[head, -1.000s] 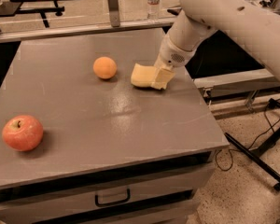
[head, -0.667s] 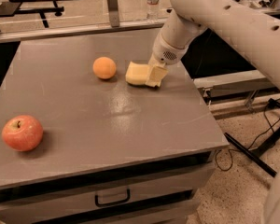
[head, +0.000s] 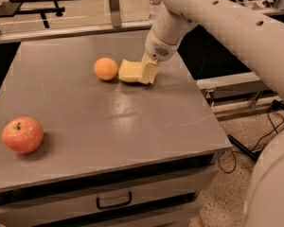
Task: Move sponge near orange
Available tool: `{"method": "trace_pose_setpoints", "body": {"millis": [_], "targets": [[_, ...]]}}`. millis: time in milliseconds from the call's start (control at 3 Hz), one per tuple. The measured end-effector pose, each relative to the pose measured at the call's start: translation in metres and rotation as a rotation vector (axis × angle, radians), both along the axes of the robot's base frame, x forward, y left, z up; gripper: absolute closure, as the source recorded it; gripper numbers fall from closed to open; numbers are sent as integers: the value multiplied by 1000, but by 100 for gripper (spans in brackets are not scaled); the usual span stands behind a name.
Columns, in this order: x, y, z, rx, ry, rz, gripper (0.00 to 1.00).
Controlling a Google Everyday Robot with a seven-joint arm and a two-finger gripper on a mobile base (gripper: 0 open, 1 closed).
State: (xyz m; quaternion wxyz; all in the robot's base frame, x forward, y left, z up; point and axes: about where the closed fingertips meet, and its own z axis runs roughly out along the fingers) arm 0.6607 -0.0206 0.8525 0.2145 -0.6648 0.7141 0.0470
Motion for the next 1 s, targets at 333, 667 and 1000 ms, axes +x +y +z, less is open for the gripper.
{"method": "trace_pose_setpoints", "body": {"millis": [333,667,1000], "targets": [[-1,-1,-3,-2,3,0,24],[-1,0,-4,-2,5,2,2],[-4,-15,9,28,0,-4,0]]}}
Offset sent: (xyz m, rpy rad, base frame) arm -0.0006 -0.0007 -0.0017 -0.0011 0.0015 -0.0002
